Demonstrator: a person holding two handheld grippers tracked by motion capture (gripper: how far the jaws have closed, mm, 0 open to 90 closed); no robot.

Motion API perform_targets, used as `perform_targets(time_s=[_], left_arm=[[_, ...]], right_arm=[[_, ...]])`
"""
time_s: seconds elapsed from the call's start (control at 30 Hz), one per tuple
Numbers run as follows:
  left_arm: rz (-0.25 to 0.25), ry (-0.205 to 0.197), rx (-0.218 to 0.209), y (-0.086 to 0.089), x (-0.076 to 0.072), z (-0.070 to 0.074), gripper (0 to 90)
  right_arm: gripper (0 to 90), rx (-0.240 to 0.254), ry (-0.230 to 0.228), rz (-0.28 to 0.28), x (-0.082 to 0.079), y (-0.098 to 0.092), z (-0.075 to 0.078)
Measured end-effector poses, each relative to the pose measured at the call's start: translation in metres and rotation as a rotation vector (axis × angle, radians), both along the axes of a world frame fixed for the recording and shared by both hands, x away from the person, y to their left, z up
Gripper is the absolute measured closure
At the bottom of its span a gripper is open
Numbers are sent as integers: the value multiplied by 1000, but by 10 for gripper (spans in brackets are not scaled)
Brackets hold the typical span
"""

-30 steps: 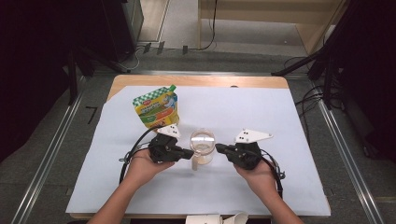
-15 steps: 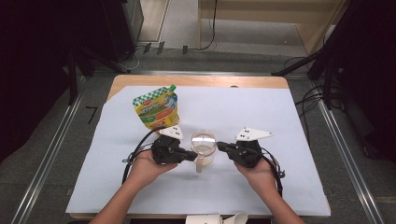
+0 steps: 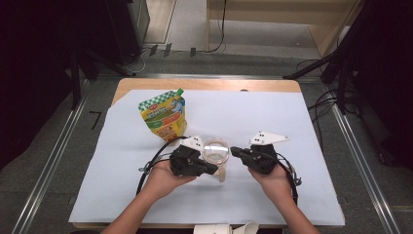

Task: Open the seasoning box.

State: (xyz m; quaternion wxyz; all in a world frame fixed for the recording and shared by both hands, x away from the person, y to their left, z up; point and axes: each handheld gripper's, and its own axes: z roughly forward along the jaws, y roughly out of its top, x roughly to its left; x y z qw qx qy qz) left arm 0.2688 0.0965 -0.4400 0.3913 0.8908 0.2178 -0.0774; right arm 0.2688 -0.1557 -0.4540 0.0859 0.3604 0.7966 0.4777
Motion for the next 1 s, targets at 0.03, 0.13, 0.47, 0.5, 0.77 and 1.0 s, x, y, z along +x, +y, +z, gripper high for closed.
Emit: perform_targets(time_s=[0.03, 0.13, 0.47, 0.5, 0.77, 1.0], left_arm=[[0, 0, 0, 0, 0, 0, 845], [-12, 8, 3, 2, -5, 5, 783], [13, 11, -48, 32, 0, 16, 562], [24, 13, -53, 35, 1, 16, 536], [81, 5, -56, 56, 15, 16, 421], [111, -37, -56, 62, 17, 17, 370]], right_arm=[[900, 0, 0, 0, 0, 0, 0], [900, -3, 6, 5, -10, -5, 4], [900, -1, 24, 71, -45, 2, 8], [900, -8, 26, 83, -47, 5, 7], [900, -25, 49, 165, -55, 27, -3], [900, -56, 66, 199, -58, 47, -15]])
